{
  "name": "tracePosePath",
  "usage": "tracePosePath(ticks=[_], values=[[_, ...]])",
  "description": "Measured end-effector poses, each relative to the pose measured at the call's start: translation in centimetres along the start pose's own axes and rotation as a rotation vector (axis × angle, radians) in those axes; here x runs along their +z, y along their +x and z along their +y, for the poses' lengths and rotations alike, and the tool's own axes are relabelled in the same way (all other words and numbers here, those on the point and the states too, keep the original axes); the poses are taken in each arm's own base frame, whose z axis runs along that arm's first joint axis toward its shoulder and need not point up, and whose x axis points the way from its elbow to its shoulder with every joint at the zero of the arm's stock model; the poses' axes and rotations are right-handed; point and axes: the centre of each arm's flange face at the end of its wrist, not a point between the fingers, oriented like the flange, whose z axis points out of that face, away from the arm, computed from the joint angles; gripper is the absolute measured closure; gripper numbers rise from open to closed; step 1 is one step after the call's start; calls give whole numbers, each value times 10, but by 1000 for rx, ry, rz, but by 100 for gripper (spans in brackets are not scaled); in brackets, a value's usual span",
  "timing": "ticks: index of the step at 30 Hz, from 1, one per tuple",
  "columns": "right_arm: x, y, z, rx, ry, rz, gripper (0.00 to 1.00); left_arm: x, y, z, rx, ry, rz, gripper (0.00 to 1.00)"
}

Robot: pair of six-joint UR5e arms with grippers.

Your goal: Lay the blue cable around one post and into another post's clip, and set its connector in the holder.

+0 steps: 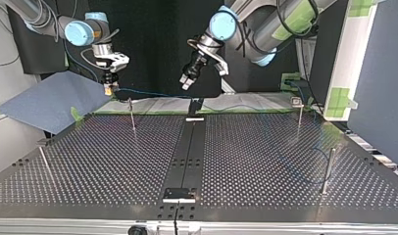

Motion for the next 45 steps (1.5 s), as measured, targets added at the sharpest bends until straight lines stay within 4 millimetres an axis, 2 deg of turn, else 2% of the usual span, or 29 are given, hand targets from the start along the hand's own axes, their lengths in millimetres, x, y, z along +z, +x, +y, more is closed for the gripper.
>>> tracePosePath(ticks=[8,18,34,41,45], values=[[0,0,-1,-1,2,0,100,29,6,6,39,-12,-67,0],[0,0,-1,-1,2,-1,100,41,36,31,95,-85,-19,0],[0,0,-1,-1,2,0,100,26,103,68,193,-260,137,0],[0,0,-2,0,3,0,100,23,130,76,195,-284,183,0],[0,-1,-2,-1,4,0,100,25,148,69,177,-260,207,0]])
